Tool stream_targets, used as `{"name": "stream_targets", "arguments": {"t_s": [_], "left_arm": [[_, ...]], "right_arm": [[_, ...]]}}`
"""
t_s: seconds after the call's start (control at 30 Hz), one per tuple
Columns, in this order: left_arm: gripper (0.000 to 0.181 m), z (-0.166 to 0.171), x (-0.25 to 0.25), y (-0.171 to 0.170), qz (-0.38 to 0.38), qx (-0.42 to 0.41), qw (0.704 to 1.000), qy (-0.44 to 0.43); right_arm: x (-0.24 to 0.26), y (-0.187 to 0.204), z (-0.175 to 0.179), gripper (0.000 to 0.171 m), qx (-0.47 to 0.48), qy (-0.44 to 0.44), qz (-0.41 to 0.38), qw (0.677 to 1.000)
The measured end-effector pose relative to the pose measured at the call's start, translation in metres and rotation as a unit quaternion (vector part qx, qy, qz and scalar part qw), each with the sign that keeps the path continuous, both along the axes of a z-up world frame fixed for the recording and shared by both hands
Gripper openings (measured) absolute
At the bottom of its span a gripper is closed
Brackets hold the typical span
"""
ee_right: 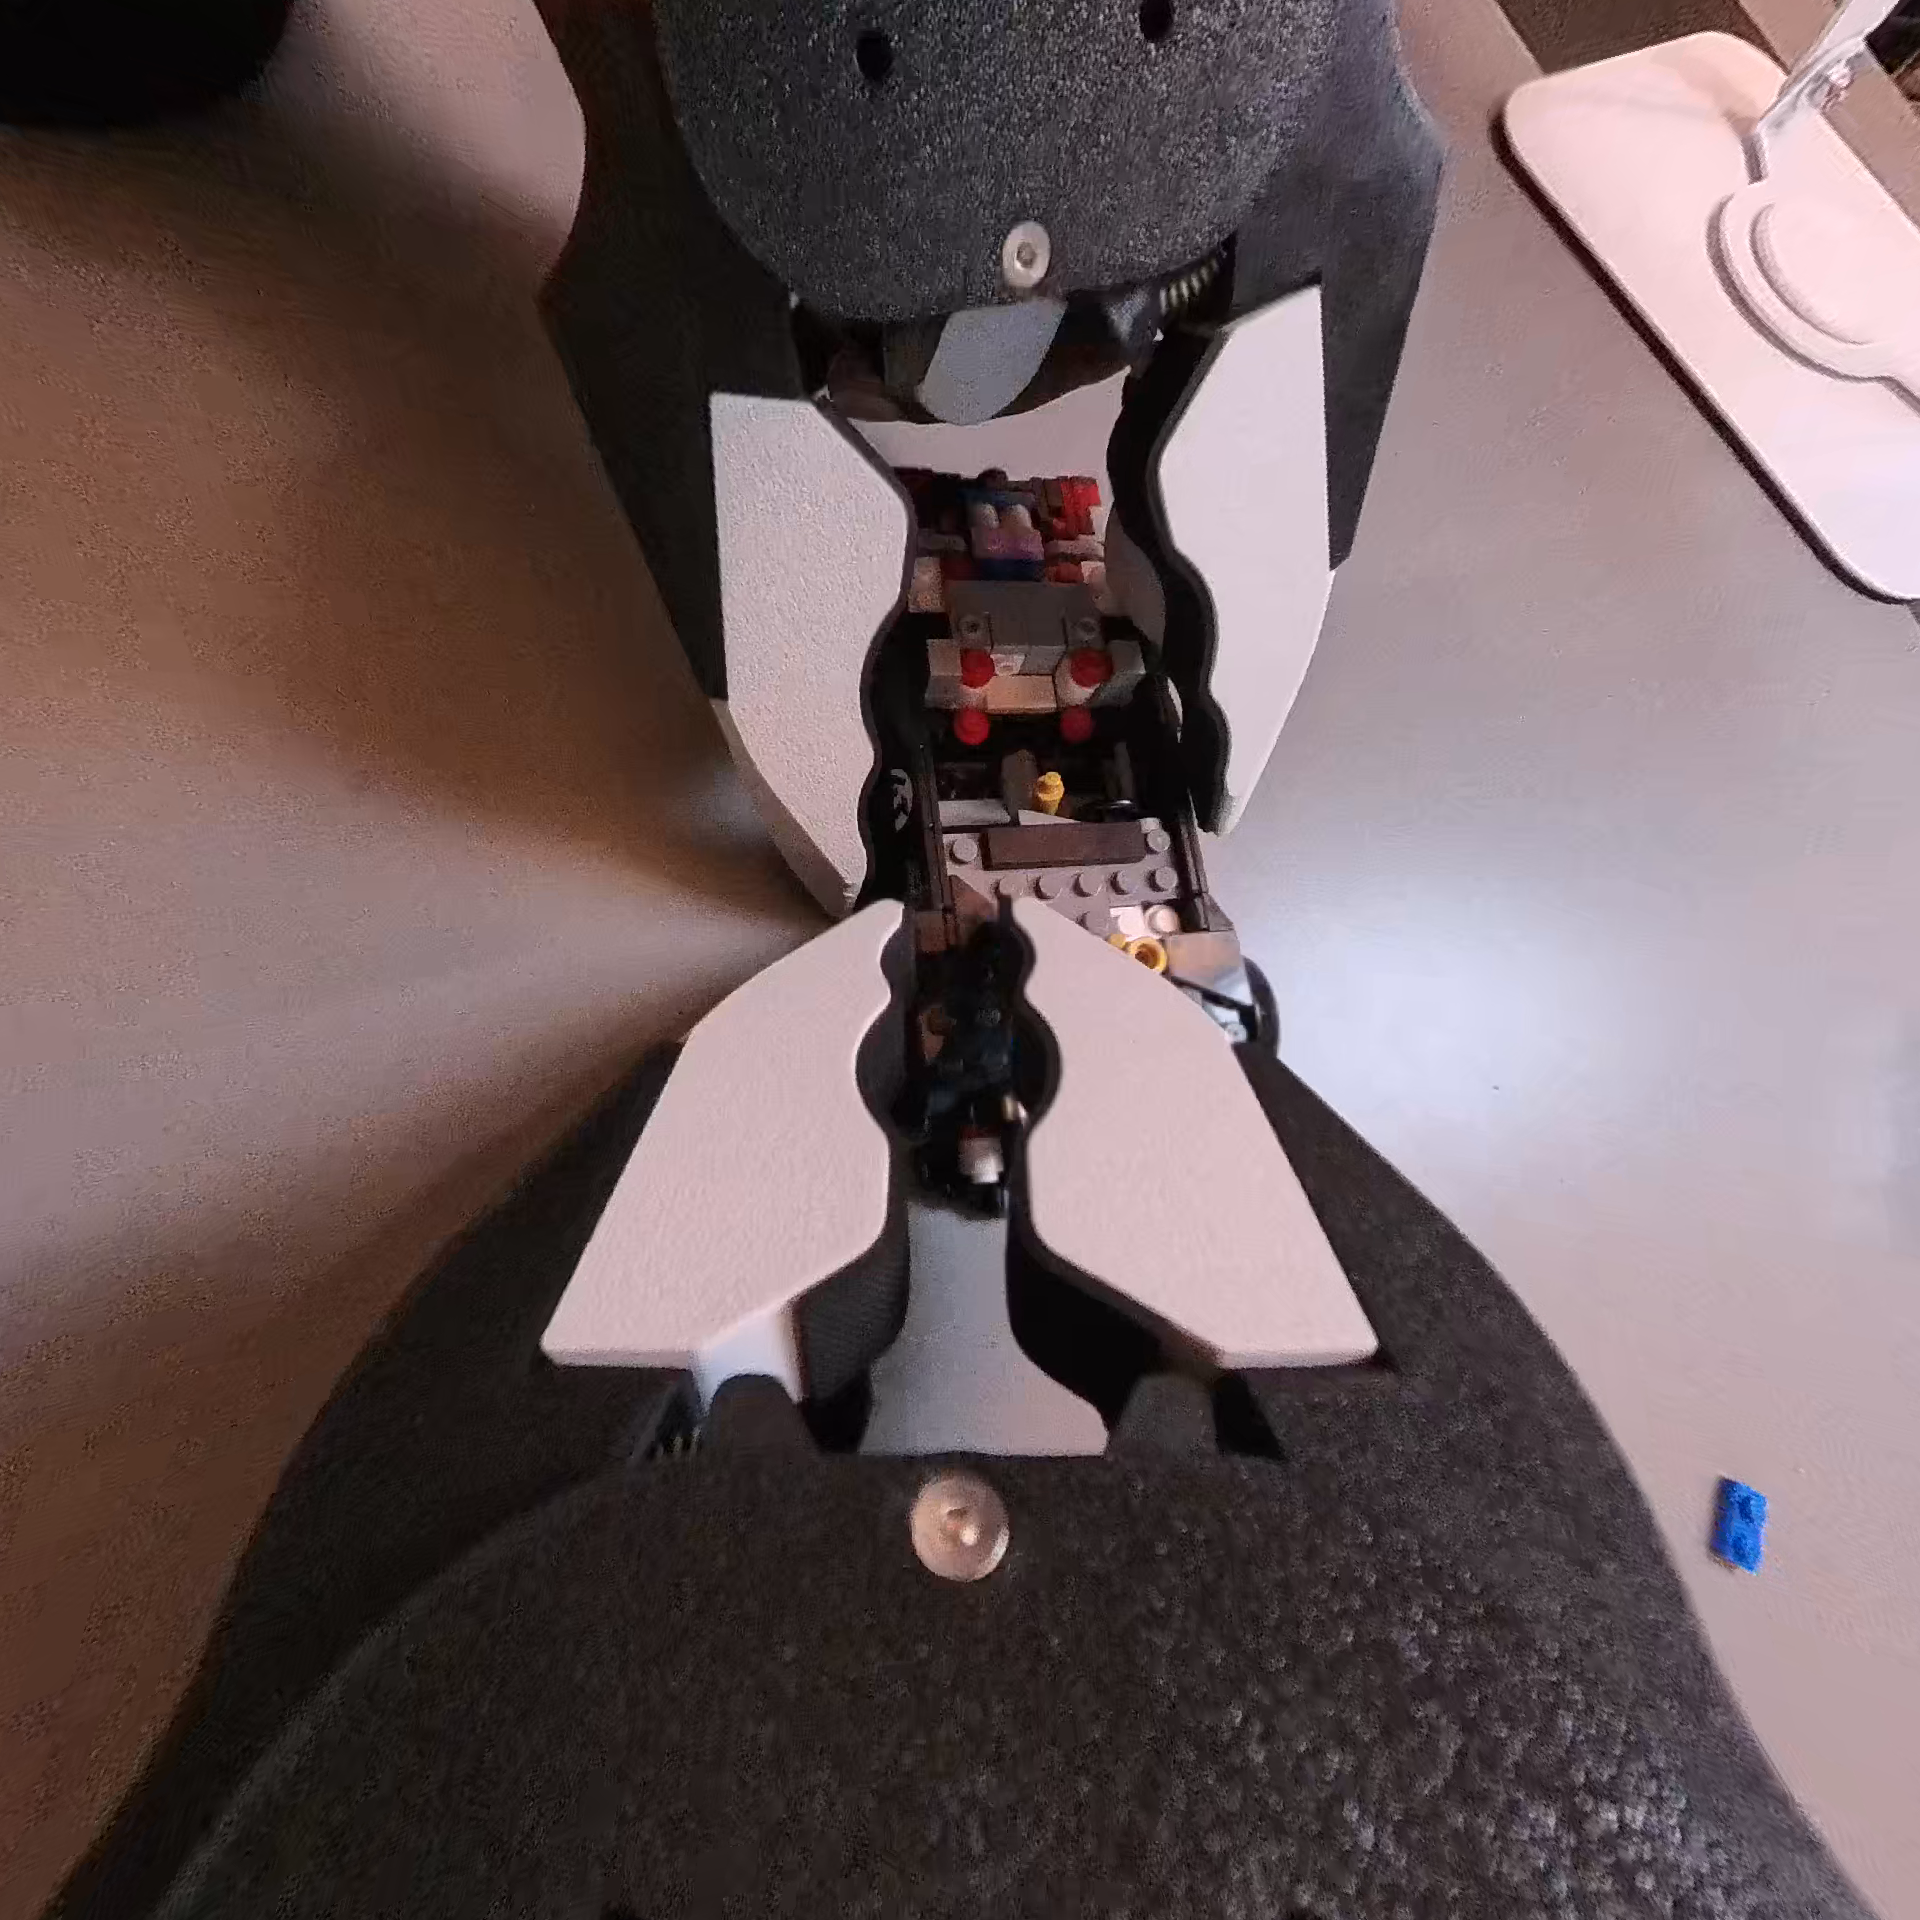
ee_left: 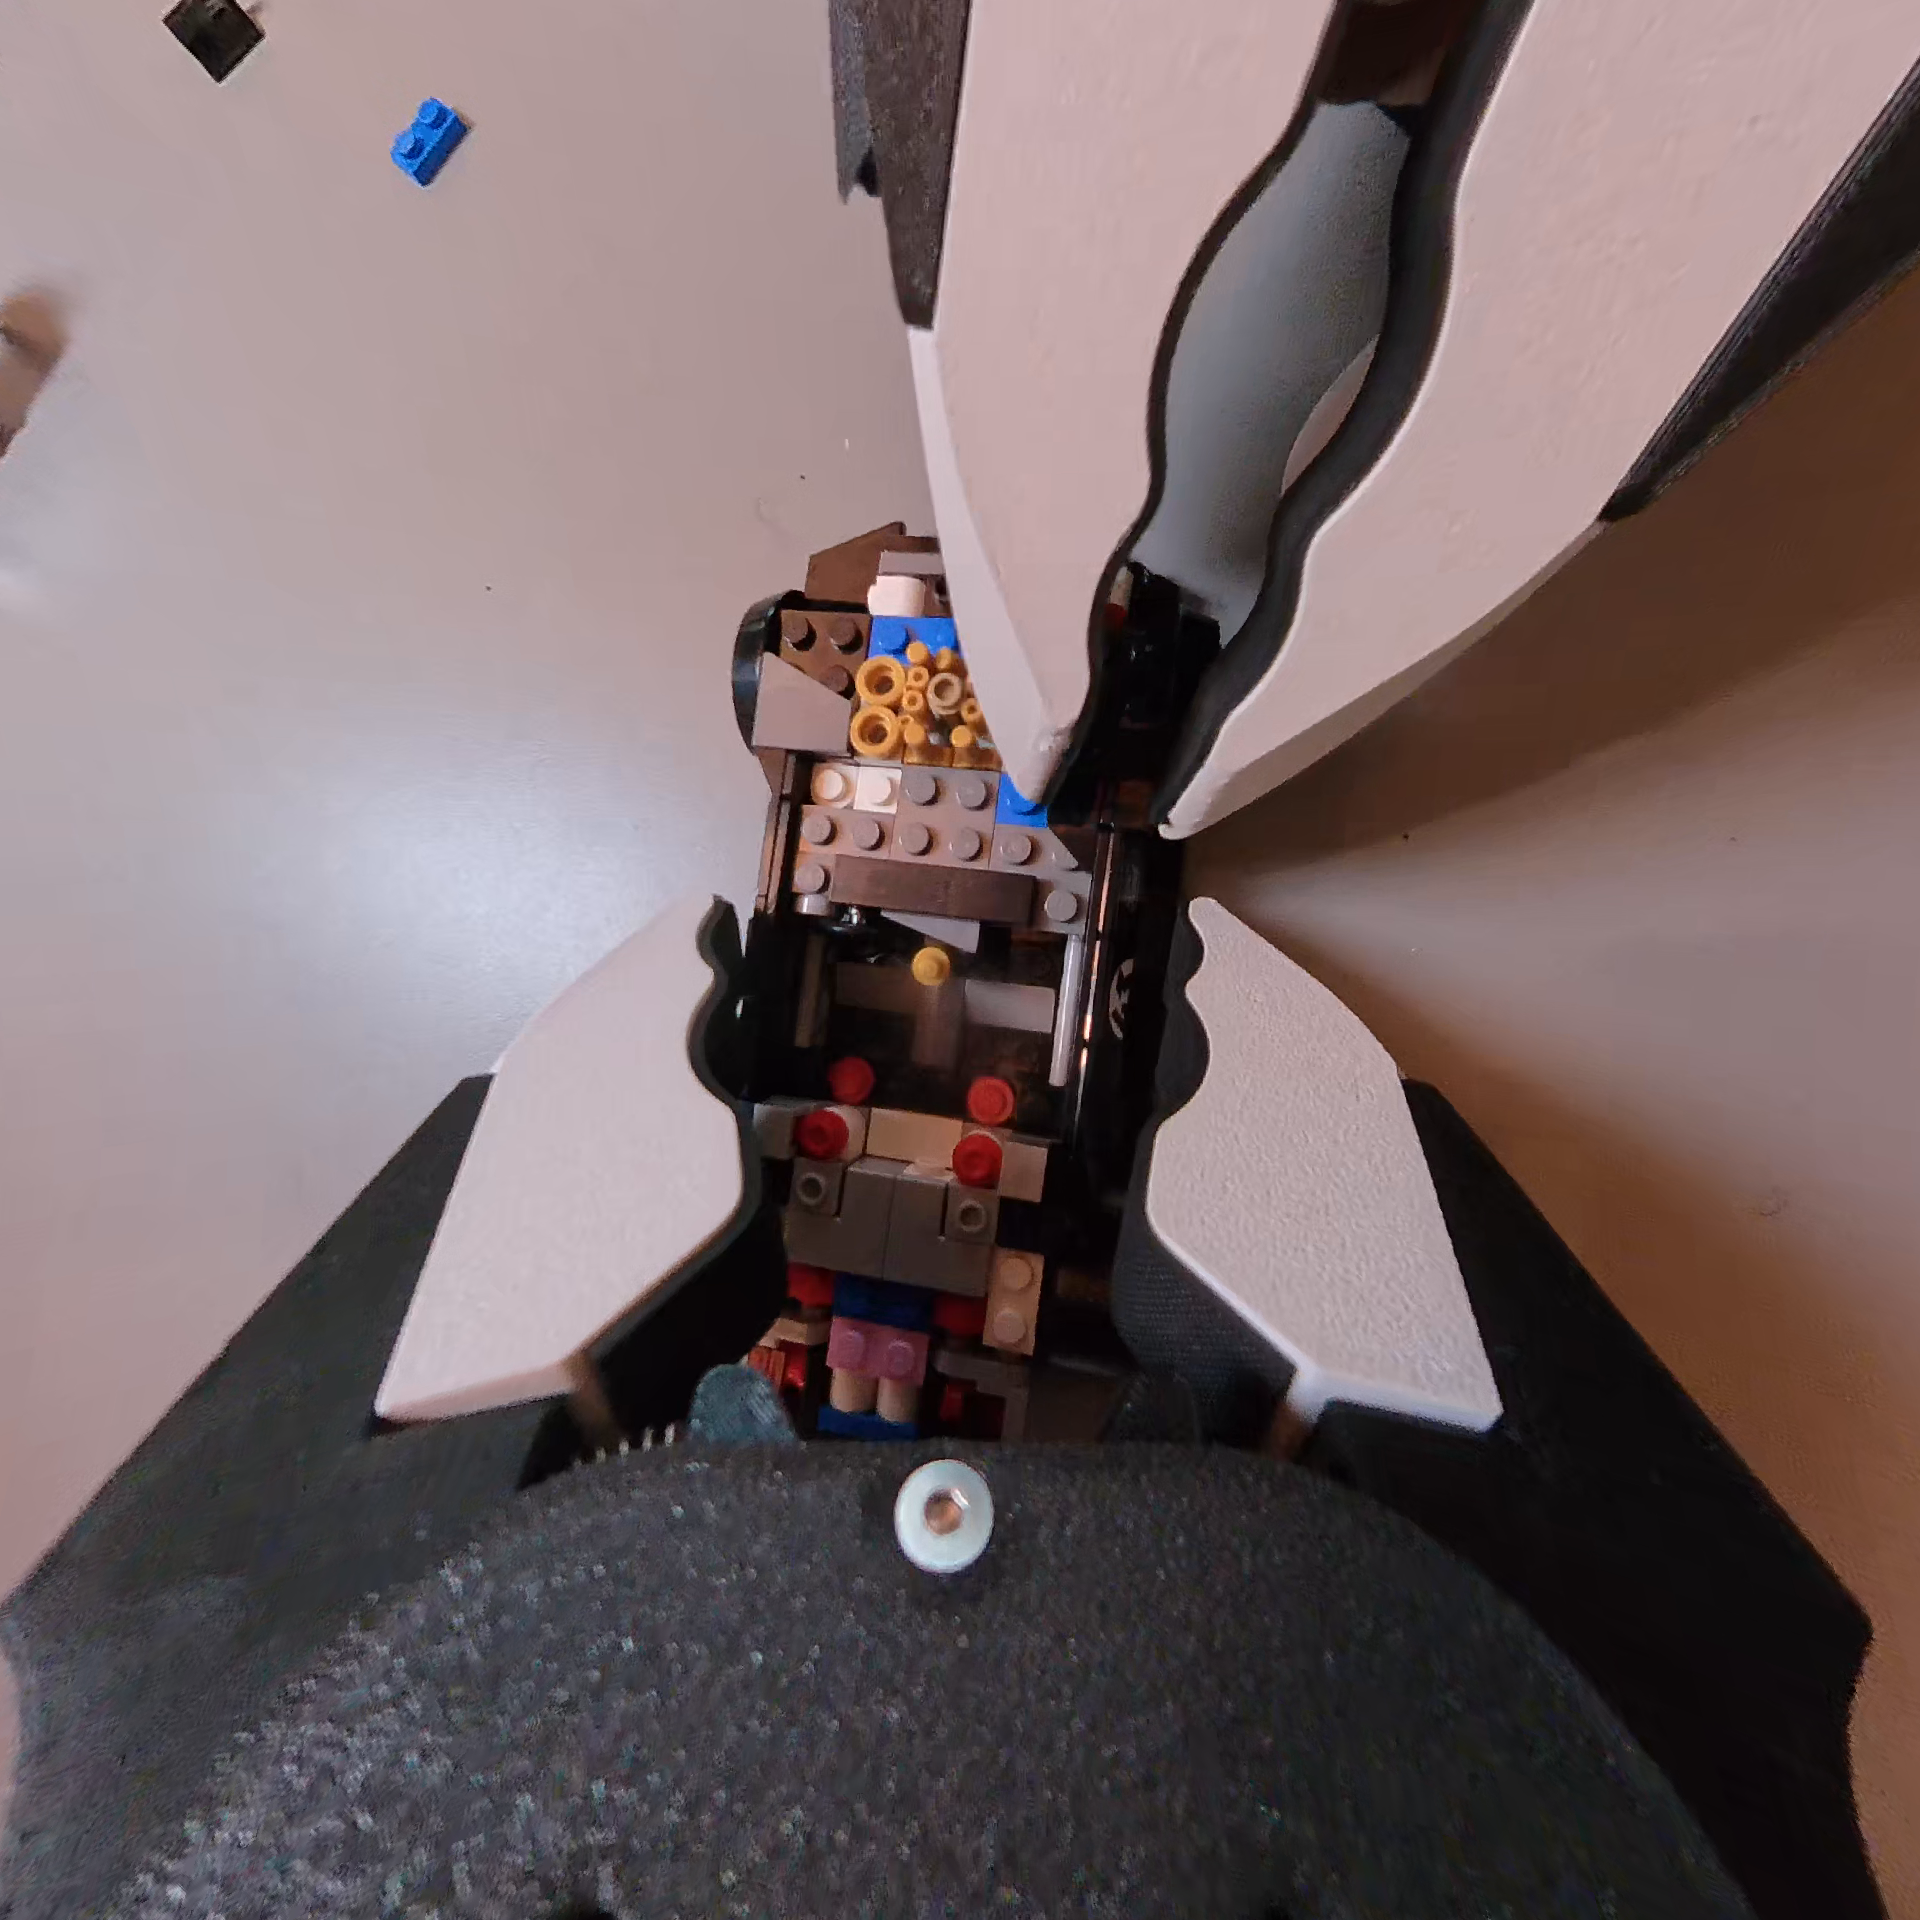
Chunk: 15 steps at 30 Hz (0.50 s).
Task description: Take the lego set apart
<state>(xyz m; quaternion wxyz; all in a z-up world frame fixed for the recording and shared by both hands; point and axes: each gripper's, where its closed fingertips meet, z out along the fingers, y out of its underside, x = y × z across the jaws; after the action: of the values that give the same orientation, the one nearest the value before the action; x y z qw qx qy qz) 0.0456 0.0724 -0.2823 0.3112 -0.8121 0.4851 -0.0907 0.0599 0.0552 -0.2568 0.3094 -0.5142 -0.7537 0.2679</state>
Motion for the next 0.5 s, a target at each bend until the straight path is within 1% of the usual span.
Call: {"name": "stream_targets", "arguments": {"t_s": [0.2, 0.5], "left_arm": [[0.078, -0.0003, 0.0003, 0.0, 0.001, -0.005, 1.0, 0.002], [0.078, 0.0, -0.0009, -0.0007, 0.003, 0.002, 1.0, -0.001]], "right_arm": [[0.0001, -0.0011, 0.0007, 0.013, -0.003, 0.038, 0.012, 0.999], [-0.0019, -0.0012, 0.0011, 0.015, -0.015, 0.045, 0.023, 0.999]]}}
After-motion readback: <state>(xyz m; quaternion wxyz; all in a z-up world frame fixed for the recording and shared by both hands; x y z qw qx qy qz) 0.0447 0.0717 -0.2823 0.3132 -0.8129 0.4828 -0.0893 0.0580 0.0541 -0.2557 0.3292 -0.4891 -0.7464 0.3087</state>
